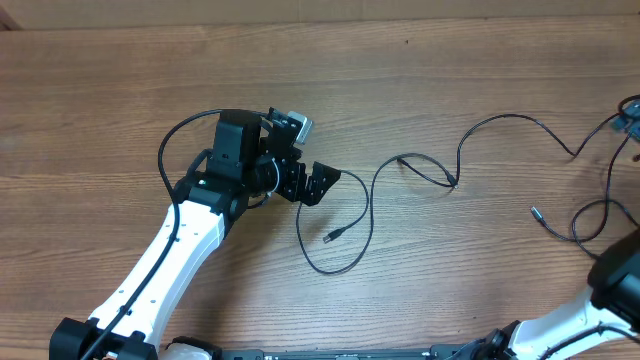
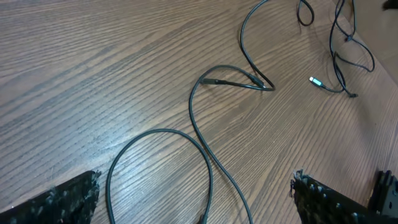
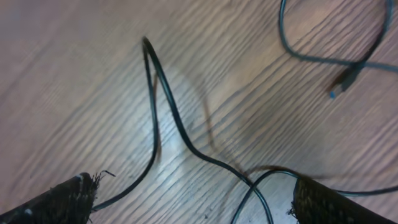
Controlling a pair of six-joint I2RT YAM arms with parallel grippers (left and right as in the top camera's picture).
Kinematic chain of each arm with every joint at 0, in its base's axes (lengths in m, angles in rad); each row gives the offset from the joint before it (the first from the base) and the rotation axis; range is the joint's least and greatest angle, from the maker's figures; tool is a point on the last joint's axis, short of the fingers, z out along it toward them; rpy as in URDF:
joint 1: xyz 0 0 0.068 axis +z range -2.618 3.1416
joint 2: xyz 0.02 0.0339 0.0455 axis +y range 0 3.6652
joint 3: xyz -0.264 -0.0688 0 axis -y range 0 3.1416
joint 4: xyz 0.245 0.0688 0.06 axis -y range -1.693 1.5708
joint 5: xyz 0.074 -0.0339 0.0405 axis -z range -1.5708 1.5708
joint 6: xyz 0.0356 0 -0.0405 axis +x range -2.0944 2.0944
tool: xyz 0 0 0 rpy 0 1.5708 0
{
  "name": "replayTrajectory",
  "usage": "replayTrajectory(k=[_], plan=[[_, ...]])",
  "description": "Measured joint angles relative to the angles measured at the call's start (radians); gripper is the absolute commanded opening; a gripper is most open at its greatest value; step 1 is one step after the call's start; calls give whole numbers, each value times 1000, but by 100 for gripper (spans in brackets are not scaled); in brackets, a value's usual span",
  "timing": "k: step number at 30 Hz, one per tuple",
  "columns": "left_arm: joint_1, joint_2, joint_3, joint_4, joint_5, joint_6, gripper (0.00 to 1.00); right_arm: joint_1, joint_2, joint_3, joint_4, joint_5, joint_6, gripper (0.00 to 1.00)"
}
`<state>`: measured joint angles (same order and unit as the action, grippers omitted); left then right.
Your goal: Untangle cables
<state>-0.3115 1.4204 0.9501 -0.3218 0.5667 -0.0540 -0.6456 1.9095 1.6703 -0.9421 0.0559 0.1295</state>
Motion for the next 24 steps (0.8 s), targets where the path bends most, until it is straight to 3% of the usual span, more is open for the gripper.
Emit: replayTrajectory(k=[4,6,7,8,9,17,24], plan=[[0,0,0,1,0,0,100,0,103,-4,8,3,0,100],[0,0,0,0,0,0,100,0,148,-6,13,3,-1,91],[0,0,0,0,0,0,100,0,165,-8,16,4,-2,79],[0,0,0,1,-1,0,100,0,183,-8,19,3,2,37],[0,0,0,0,-3,0,100,0,200,-10,24,3,0,5],[0,0,0,0,-19,0,100,0,230,-1,43,-42,-7,4],[0,0,0,1,-33,0,100,32,241,360,-124,-100,-38,4]])
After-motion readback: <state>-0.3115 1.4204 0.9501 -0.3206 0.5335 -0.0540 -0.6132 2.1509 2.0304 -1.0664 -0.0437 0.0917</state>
